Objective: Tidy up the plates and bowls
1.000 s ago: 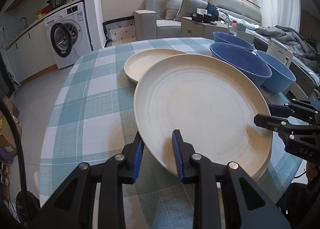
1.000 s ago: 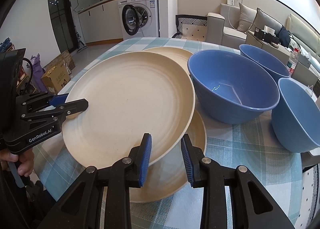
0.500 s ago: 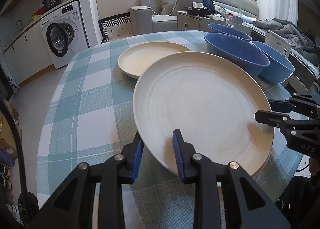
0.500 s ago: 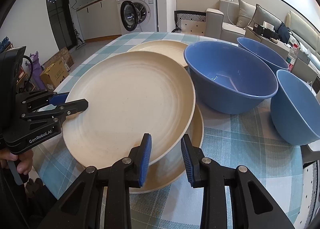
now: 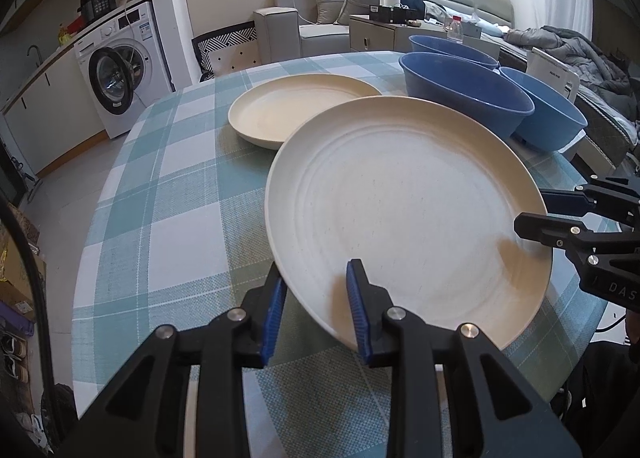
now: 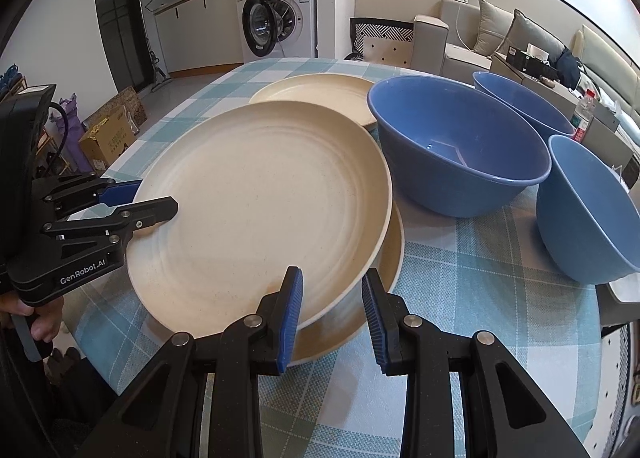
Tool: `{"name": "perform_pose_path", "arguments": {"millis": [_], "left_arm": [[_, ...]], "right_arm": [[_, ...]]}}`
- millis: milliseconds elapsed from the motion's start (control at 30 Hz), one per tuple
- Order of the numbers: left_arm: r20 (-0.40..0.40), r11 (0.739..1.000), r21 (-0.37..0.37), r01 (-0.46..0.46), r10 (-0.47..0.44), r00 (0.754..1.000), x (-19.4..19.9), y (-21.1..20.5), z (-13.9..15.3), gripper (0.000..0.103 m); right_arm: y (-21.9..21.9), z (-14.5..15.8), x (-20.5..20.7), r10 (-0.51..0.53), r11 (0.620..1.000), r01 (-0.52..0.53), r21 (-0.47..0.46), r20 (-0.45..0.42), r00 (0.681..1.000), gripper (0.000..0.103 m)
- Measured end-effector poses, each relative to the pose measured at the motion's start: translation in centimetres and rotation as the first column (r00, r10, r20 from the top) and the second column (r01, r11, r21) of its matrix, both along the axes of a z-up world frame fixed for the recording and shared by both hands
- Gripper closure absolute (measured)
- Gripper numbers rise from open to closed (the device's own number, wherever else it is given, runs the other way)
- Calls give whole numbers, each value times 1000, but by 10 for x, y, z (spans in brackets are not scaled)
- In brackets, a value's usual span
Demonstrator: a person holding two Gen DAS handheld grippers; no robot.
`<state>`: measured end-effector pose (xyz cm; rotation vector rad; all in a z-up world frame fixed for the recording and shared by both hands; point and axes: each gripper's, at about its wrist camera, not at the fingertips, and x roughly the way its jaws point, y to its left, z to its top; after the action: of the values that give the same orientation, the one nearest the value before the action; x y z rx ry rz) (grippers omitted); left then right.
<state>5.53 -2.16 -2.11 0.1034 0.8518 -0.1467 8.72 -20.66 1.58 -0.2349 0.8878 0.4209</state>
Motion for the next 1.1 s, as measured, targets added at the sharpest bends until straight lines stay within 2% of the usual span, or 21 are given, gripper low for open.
{"name": "perform_pose_path", "arguments": {"millis": [833,1100], "left_arm": [[-26,998,54,30,-29,999,0,-17,-7,73],[-27,997,70,35,-33,999,-1,-21,-9,67]], "right_arm": [[1,-8,-4,-21,995,22,-93,13,1000,67],[2,-10,-3,-20,994,22,-107,16,1000,64]]}}
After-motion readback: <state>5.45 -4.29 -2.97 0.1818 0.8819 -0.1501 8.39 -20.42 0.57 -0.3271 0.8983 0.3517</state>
